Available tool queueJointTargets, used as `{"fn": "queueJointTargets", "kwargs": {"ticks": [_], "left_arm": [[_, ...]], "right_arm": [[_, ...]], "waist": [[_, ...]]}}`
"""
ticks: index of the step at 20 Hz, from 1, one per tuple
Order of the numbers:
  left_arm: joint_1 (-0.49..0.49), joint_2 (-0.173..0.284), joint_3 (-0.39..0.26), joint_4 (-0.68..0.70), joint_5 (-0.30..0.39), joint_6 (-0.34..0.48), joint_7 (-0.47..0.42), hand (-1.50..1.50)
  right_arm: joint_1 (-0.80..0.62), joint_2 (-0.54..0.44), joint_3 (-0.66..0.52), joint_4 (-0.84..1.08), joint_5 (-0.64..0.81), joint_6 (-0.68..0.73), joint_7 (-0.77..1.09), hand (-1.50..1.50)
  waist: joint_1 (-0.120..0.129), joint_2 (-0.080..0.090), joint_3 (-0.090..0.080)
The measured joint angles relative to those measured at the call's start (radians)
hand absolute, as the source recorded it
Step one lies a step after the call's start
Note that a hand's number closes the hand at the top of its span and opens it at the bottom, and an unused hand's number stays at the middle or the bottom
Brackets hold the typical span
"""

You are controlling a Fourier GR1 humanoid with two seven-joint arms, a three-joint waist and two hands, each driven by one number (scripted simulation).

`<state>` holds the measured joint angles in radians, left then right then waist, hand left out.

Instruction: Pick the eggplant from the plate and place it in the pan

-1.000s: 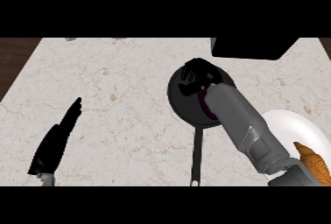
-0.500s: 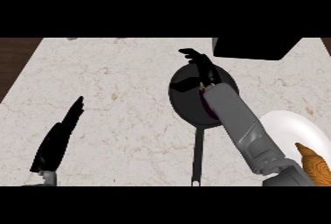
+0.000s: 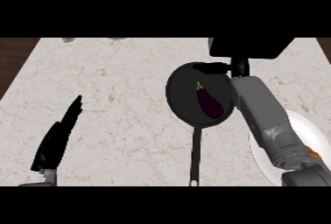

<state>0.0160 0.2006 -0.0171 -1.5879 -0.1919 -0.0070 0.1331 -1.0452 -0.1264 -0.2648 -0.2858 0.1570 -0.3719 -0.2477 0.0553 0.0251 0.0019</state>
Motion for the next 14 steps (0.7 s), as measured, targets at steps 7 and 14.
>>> {"fn": "queueJointTargets", "kwargs": {"ticks": [7, 14], "left_arm": [[0.021, 0.003, 0.010, -0.025, 0.005, -0.005, 0.014, 0.00], [0.030, -0.002, 0.018, -0.021, 0.002, -0.004, 0.006, 0.00]], "right_arm": [[0.074, -0.171, -0.079, 0.013, -0.059, 0.115, -0.128, -1.50], [0.175, -0.347, -0.113, 0.046, -0.077, 0.264, -0.250, -1.50]], "waist": [[-0.015, -0.007, 0.000], [-0.022, -0.010, 0.000]]}}
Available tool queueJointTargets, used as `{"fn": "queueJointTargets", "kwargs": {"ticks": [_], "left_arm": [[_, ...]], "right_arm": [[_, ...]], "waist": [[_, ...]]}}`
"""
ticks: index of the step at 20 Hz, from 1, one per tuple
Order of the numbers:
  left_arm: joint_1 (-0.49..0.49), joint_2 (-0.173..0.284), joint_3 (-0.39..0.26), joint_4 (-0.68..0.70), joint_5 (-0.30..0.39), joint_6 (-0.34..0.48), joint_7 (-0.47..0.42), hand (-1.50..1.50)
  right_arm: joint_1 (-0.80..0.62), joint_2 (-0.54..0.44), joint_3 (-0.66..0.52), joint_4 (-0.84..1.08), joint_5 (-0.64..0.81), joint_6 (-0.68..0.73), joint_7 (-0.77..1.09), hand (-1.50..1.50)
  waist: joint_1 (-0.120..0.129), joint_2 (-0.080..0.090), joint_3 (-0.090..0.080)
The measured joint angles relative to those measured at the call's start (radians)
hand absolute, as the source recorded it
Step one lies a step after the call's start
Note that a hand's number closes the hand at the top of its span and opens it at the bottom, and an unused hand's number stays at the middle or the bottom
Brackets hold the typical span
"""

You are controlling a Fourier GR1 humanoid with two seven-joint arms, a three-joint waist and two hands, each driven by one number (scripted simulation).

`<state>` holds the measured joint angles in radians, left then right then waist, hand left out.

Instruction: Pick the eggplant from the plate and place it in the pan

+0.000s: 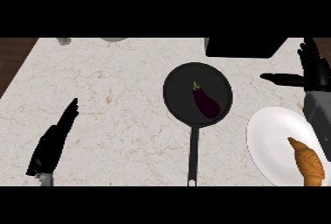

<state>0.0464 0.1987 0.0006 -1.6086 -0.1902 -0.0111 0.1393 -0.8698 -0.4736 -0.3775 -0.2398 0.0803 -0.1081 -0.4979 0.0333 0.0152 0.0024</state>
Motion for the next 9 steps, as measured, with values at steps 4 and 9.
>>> {"fn": "queueJointTargets", "kwargs": {"ticks": [4, 9], "left_arm": [[-0.002, -0.014, -0.007, 0.003, -0.012, 0.008, 0.000, 0.00], [-0.008, 0.001, 0.012, 0.005, 0.003, -0.014, -0.004, 0.00]], "right_arm": [[0.040, -0.084, -0.011, 0.022, -0.006, 0.090, -0.044, -1.50], [0.065, -0.167, -0.020, 0.049, -0.007, 0.183, -0.075, -1.50]], "waist": [[-0.001, -0.001, 0.000], [0.002, 0.000, 0.001]]}}
